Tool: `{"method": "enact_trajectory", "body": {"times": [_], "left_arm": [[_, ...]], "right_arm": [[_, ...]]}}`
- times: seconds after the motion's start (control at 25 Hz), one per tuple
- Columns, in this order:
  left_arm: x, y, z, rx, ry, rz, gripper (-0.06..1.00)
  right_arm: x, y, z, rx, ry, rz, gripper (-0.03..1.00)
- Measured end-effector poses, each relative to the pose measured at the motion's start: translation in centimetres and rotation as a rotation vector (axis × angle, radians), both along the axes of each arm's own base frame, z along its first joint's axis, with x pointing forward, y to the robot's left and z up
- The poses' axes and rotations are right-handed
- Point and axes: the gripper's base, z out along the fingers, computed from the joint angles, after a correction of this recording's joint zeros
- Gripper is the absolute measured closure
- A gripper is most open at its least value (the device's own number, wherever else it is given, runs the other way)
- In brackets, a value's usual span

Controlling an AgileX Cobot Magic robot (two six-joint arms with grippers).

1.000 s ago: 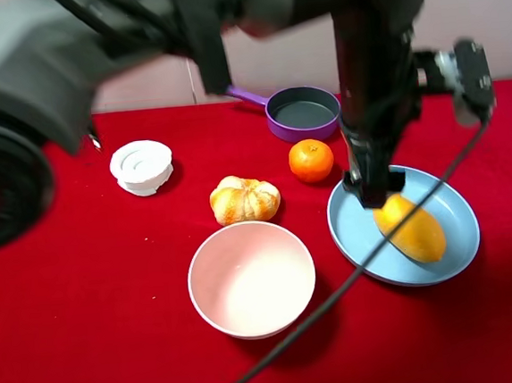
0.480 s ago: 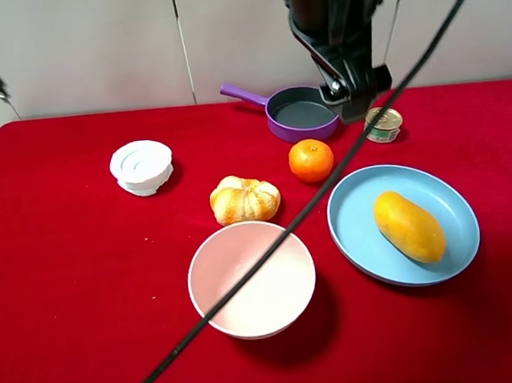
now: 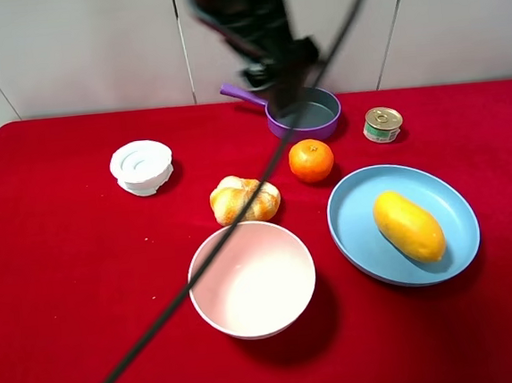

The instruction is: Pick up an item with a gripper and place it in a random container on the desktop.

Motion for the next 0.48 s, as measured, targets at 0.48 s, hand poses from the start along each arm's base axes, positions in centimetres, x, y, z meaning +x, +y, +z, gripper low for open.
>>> {"method": "enact_trajectory", "body": {"times": [0.48], "left_arm": [[-5.8, 10.7, -1.4, 0.06, 0.069, 0.181, 0.0]], "right_arm": [[0.0, 0.0, 0.0, 0.0, 0.0, 0.0, 0.27]]}}
